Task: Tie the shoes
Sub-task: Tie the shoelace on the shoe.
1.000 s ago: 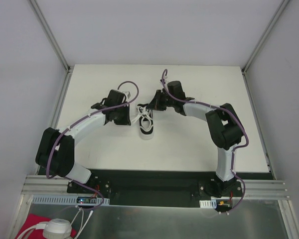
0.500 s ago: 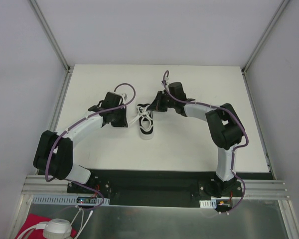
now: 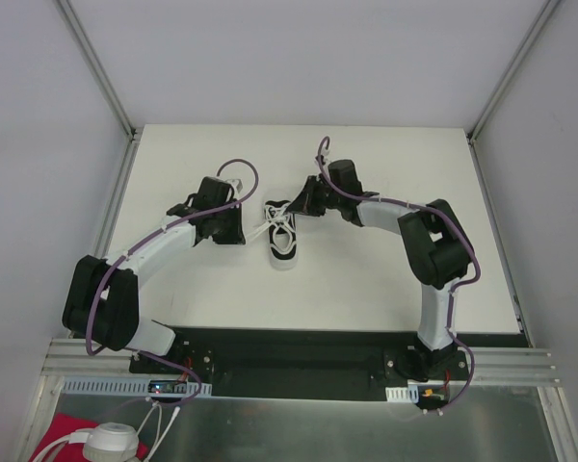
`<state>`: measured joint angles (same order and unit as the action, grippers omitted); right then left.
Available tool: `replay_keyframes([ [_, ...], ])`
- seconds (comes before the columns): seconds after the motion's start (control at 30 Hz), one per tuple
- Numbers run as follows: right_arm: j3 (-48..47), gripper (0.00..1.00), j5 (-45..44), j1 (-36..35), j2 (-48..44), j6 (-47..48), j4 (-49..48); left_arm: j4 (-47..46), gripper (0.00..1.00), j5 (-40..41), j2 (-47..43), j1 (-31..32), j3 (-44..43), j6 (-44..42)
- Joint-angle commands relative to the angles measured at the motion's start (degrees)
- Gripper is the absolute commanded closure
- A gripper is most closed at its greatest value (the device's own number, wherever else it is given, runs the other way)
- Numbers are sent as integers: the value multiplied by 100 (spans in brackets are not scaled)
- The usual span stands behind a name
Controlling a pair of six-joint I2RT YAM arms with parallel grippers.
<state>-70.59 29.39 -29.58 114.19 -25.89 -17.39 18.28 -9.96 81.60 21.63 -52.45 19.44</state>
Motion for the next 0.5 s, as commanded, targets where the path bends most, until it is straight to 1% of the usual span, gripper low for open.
replay_keyframes([
  [0.0,80,99,-38,67,-187,-74,-283,105,100,11,-197,-71,59,-125],
  [0.47,185,99,-73,154,-292,-92,-353,123,100,20,-101,-71,-20,-72],
])
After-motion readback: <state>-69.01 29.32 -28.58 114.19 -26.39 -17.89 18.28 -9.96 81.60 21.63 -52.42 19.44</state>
